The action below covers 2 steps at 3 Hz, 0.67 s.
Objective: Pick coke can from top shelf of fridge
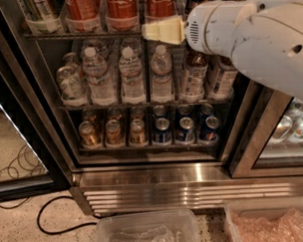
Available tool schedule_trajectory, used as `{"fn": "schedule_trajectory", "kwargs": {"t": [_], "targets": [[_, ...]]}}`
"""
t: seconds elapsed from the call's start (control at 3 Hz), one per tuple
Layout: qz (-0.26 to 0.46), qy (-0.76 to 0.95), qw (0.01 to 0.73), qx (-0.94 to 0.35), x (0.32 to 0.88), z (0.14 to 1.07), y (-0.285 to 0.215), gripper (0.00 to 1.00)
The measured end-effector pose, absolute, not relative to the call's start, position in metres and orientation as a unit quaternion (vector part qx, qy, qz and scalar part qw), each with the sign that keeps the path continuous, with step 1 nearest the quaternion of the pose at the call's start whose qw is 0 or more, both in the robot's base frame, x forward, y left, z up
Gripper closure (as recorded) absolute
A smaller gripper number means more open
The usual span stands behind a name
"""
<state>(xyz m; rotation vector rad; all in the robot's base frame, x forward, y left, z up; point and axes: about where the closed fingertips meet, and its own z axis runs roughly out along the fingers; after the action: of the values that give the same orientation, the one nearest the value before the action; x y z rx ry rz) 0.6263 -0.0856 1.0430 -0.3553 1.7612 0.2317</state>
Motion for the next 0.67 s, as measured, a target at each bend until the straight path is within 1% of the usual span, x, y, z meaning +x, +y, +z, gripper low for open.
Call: {"fn": "schedule_trajectory", "kwargs": {"t": [0.67], "targets": [[0.172, 0.748, 0.627, -0.133, 0.624, 1.066, -0.035, 0.0]]}}
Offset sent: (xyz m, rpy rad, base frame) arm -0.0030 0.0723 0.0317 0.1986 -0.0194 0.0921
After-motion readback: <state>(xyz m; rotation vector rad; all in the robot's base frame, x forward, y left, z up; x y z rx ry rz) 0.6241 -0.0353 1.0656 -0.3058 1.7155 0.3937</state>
